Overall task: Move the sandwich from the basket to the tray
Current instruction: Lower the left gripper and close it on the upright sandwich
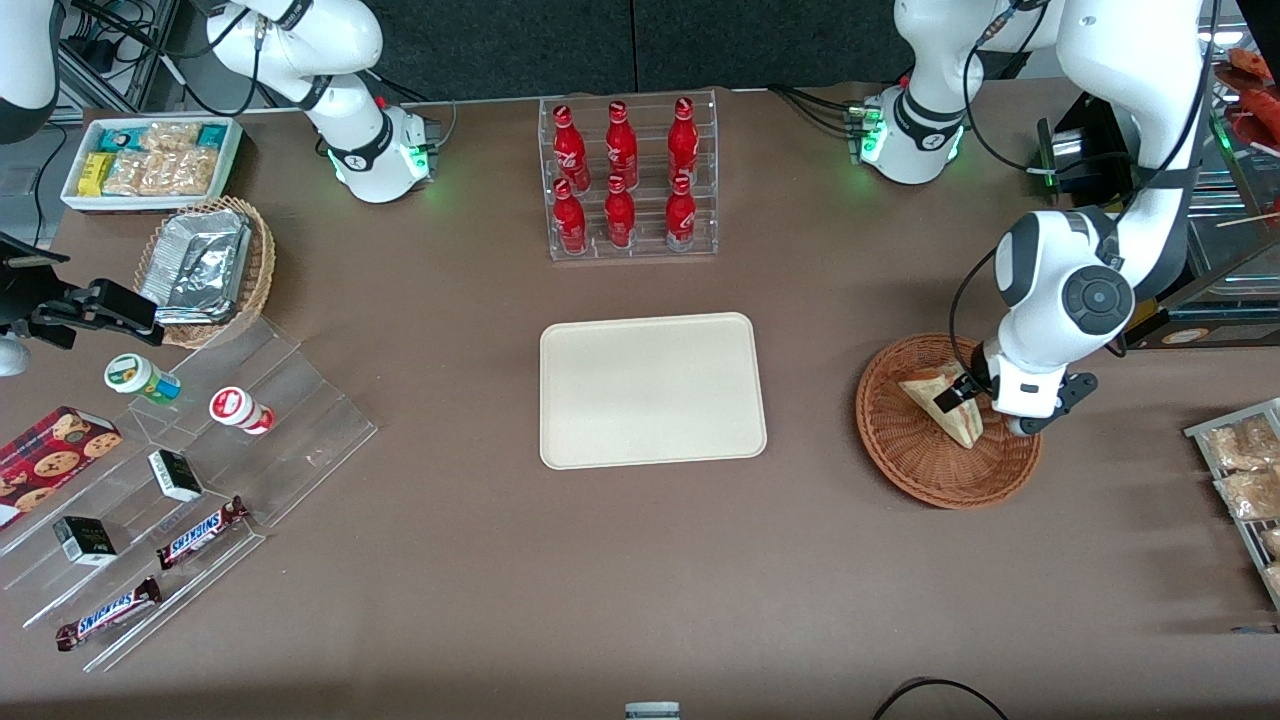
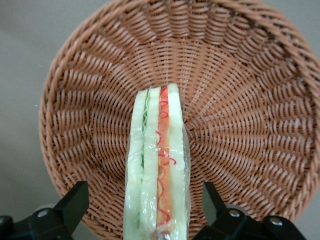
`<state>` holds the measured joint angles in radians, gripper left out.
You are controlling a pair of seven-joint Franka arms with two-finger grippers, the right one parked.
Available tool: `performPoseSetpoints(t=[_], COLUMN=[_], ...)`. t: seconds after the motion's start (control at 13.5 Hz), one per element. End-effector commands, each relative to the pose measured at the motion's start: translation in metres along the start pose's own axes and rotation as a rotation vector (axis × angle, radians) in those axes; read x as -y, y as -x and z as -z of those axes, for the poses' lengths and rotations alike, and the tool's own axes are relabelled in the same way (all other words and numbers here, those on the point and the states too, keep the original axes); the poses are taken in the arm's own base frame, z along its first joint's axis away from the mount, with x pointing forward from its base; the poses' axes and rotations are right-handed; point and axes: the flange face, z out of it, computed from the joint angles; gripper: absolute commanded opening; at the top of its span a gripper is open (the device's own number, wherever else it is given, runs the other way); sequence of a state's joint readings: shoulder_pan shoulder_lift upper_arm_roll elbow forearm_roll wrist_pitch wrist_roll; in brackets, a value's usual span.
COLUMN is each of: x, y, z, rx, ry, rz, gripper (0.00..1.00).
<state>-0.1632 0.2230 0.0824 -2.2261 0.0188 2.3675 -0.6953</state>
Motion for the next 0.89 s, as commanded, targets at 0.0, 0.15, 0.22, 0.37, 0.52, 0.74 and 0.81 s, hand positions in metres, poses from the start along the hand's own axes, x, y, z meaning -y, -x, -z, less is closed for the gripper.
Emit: performPoseSetpoints(t=[0.0,0.15,0.22,0.37,0.52,0.74,0.81], x=[-0.002,-0.006,-0.01,-0.009,-0.011,-0.025,-0.03], y=[0.004,0.01,0.013,0.013,0.017,0.019,0.015], z=[-0.009,-0.01,-0.011,-0.011,-0.014,0.005,0.019], rx=[0.02,0.048,0.058,0.068,0.096,0.114,0.122], ry=[0.026,0.047,0.054,0.051,0.026,-0.005,-0.021], rz=[0.046,0.07,0.074,0.077,0.061,0.013,0.001], gripper=[0.98,0.52,0.1,0.0,0.0,0.0,0.0])
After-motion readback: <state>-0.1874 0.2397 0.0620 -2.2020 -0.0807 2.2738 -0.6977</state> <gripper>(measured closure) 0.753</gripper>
